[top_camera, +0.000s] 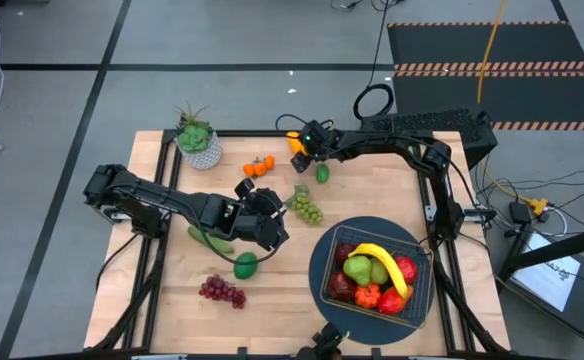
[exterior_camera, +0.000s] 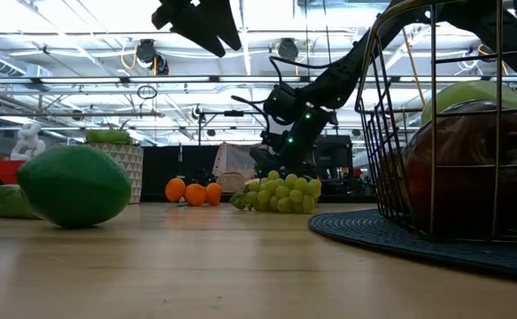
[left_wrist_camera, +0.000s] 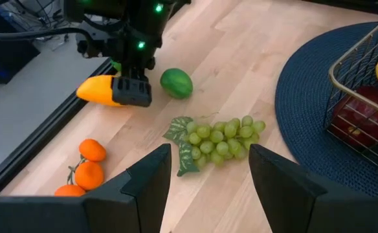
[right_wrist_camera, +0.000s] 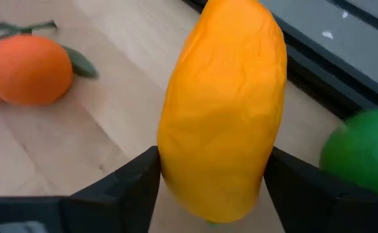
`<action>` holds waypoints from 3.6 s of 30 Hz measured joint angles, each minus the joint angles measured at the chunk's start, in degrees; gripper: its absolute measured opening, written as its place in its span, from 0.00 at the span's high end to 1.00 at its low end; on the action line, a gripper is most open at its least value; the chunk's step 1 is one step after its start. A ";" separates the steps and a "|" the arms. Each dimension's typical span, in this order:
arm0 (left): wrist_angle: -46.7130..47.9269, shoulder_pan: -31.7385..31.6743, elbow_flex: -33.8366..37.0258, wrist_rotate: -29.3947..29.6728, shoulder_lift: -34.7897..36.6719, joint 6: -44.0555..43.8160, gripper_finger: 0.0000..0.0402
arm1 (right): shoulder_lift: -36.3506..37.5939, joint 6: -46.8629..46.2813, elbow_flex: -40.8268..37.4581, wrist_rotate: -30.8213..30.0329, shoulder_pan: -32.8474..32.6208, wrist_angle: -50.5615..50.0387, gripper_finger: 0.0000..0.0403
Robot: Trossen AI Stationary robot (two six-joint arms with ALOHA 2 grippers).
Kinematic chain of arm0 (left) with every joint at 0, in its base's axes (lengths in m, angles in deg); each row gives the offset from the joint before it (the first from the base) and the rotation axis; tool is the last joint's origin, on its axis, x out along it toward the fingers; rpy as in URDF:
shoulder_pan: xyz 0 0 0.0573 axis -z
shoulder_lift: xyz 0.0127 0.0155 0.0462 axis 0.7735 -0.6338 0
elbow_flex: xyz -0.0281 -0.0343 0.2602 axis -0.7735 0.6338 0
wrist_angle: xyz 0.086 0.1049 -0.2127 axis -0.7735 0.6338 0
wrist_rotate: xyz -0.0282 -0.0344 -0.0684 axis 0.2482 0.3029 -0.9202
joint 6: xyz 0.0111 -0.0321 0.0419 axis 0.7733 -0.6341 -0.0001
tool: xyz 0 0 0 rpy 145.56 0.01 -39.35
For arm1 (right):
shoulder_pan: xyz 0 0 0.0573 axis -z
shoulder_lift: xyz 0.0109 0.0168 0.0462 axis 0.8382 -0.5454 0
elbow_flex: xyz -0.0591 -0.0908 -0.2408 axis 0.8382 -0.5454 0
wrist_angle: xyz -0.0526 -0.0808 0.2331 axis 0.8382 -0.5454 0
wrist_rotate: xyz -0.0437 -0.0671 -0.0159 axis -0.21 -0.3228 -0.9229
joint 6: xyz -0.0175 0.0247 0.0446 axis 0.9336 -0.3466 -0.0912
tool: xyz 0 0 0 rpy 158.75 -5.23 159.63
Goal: Build produce basket
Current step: Put the mango into the gold wire basket
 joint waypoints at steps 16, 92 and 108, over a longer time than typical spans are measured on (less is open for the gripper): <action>0.00 1.10 -0.02 0.00 0.00 0.00 0.48 | 7.56 3.53 -0.13 6.54 -4.16 -11.10 0.43; -8.87 8.04 -0.02 -1.31 -0.02 -2.43 0.48 | 72.88 52.58 -49.55 -18.57 -56.46 13.15 0.42; -10.21 8.11 -0.04 -1.33 -0.04 -1.38 0.48 | 72.88 57.12 -49.55 -18.70 -56.44 13.23 0.42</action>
